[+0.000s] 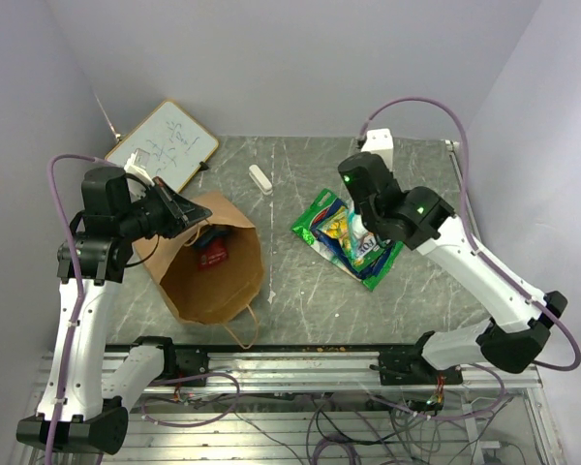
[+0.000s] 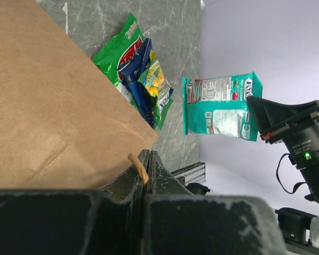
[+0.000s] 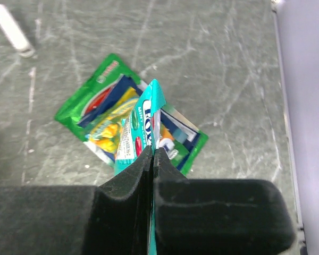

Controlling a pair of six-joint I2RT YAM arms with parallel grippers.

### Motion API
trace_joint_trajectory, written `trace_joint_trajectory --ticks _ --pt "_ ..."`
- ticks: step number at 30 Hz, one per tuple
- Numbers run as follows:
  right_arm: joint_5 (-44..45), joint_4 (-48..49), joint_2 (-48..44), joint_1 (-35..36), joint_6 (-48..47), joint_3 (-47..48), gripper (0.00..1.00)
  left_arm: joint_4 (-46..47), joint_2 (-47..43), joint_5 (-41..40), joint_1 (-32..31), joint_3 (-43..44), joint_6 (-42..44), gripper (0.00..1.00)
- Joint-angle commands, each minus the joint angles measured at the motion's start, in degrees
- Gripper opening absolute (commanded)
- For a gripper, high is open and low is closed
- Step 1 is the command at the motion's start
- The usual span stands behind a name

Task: Take the snacks out of the paper bag
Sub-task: Place the snack at the center of the board.

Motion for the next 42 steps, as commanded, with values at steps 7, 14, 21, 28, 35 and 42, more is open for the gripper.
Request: trace_joint_trajectory --ticks 7,14,21,28,35,42 --pt "2.7 -12.8 2.8 -9.4 9.0 -0.3 0.0 1.5 -1.2 2.2 0.1 -1.1 -0.5 0.07" --pt "-0.2 -12.3 6.0 -11.6 13.6 -1.2 0.0 1.3 -1.5 2.4 0.1 -1.2 -0.6 0.07" --pt "2.0 -13.8 13.4 -11.9 19.3 1.3 0.0 0.9 -1.6 2.2 0.1 -0.8 -0.5 0.07" --pt "0.9 -8.8 18.5 -11.9 19.6 2.4 0.0 0.8 -1.2 1.7 0.1 0.4 -0.3 0.07" --pt "0.4 -5.5 24.3 -11.9 21.2 4.6 0.0 0.4 -0.9 1.3 0.1 1.2 -0.2 0.07" --pt "-4.4 -2.8 28.6 -11.9 25.7 5.7 0.0 -1.2 -1.8 0.4 0.1 1.0 0.4 0.07"
